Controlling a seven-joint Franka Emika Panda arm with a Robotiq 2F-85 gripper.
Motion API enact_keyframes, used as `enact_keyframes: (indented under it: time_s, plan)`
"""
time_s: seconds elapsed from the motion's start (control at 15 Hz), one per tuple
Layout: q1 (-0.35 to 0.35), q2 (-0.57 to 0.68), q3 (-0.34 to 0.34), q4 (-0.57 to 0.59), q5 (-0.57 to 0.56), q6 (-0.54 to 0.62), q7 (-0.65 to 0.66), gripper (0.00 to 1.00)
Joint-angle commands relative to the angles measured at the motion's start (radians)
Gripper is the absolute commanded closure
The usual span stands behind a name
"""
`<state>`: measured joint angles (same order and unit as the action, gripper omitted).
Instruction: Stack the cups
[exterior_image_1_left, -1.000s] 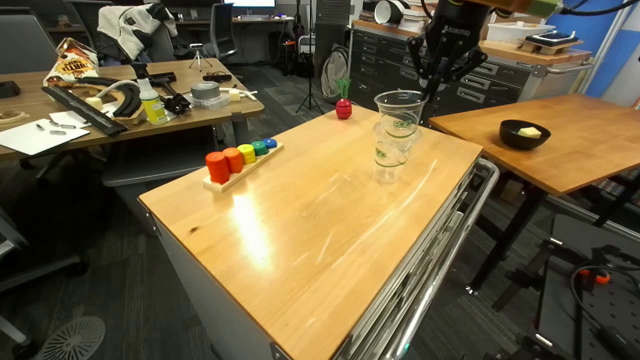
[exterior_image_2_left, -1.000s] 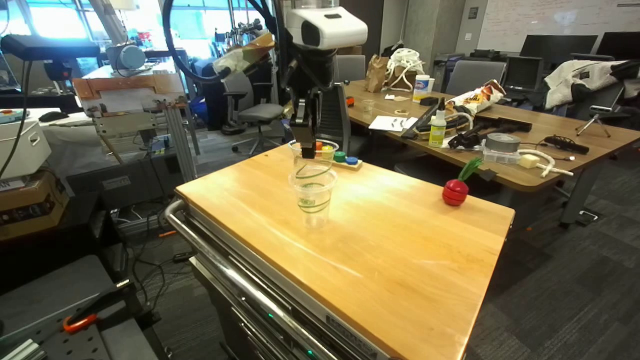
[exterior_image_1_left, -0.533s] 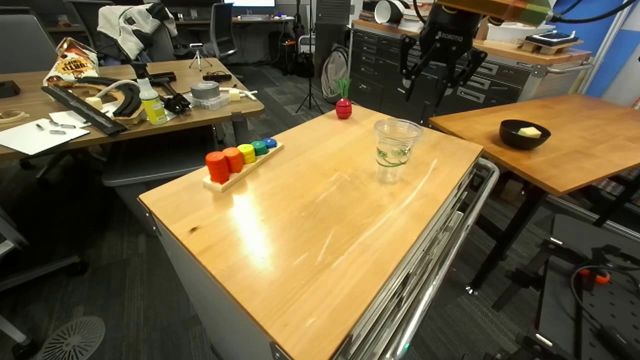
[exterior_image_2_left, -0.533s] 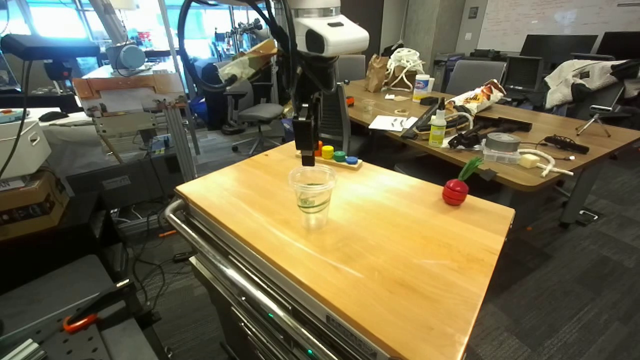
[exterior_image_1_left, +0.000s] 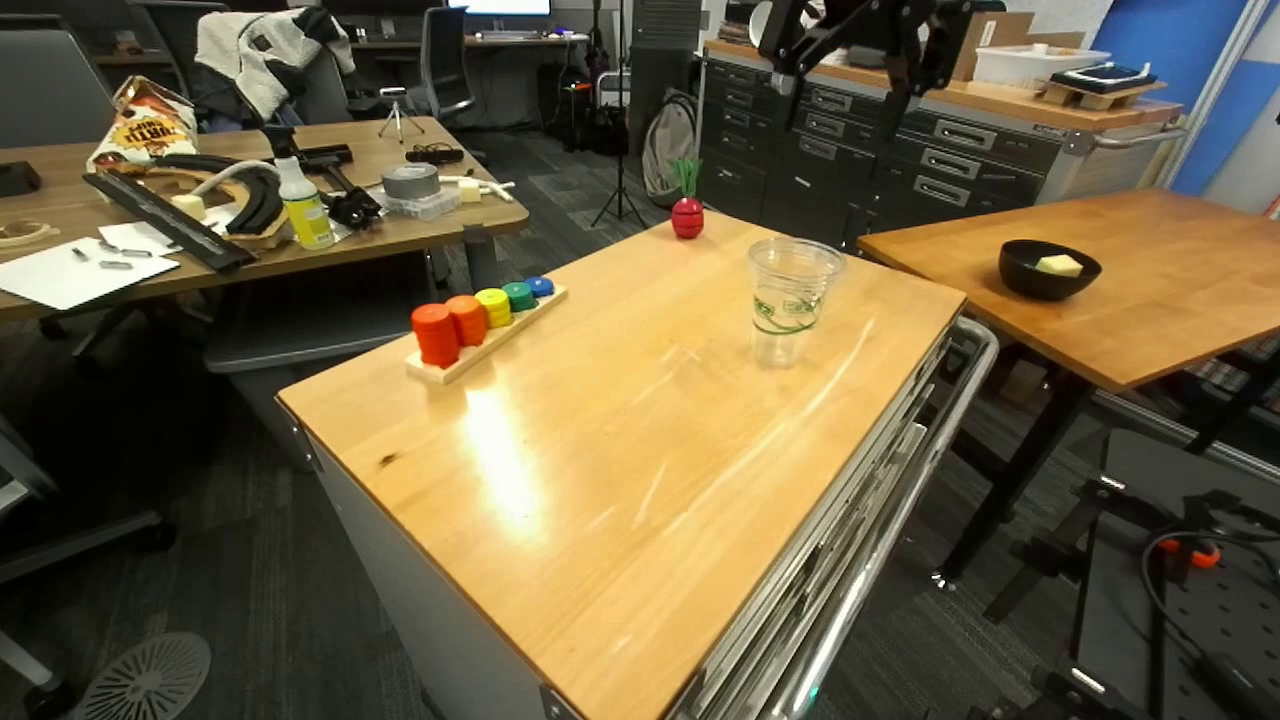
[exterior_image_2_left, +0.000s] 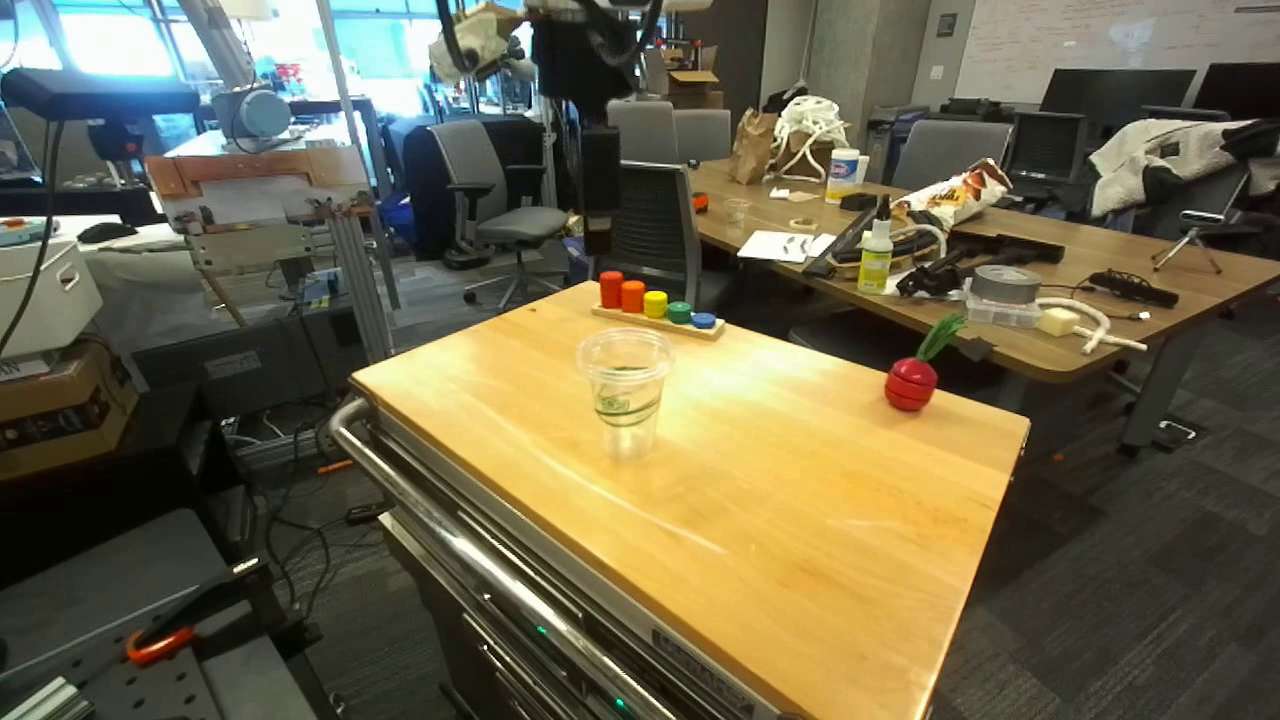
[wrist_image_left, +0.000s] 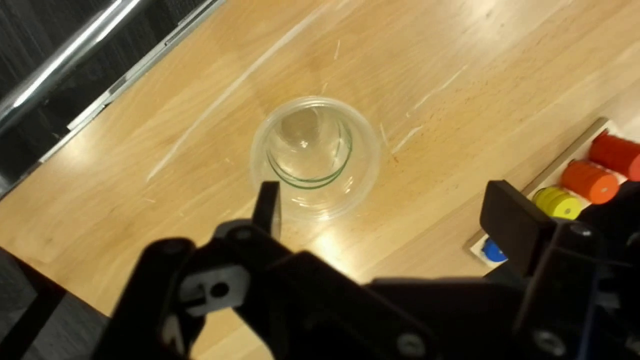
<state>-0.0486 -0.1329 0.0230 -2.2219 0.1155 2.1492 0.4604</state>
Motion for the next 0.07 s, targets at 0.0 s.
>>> enact_keyframes:
  time_s: [0.0]
  plan:
    - [0.011,-0.009,-0.004,0.021,-0.001,-0.032,-0.023,0.0]
